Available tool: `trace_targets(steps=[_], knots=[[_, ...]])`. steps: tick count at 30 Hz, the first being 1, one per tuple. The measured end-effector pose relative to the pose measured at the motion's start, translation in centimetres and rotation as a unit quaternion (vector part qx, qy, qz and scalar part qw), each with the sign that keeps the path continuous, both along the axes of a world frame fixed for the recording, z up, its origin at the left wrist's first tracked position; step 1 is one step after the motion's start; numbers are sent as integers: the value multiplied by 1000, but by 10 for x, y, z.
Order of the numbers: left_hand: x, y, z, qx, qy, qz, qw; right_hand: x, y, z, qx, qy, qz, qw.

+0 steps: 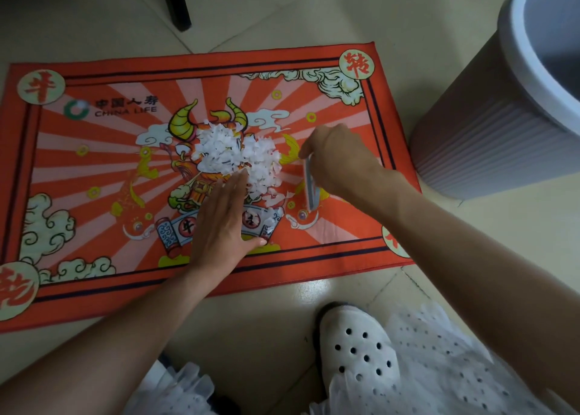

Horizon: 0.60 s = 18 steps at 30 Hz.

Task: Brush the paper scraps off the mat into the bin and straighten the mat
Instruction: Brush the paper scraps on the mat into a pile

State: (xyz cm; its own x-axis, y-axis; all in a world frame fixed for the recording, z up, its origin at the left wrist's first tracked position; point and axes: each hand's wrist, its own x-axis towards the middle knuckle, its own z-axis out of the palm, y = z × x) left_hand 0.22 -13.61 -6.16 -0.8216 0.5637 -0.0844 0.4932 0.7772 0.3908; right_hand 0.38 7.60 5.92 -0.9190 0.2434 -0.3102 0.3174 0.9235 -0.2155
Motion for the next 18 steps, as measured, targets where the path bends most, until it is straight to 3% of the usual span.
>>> trace_targets(steps=[18], knots=[[-5, 2, 1, -6, -5, 14, 1000, -52, -41, -10, -78, 67, 11, 995]])
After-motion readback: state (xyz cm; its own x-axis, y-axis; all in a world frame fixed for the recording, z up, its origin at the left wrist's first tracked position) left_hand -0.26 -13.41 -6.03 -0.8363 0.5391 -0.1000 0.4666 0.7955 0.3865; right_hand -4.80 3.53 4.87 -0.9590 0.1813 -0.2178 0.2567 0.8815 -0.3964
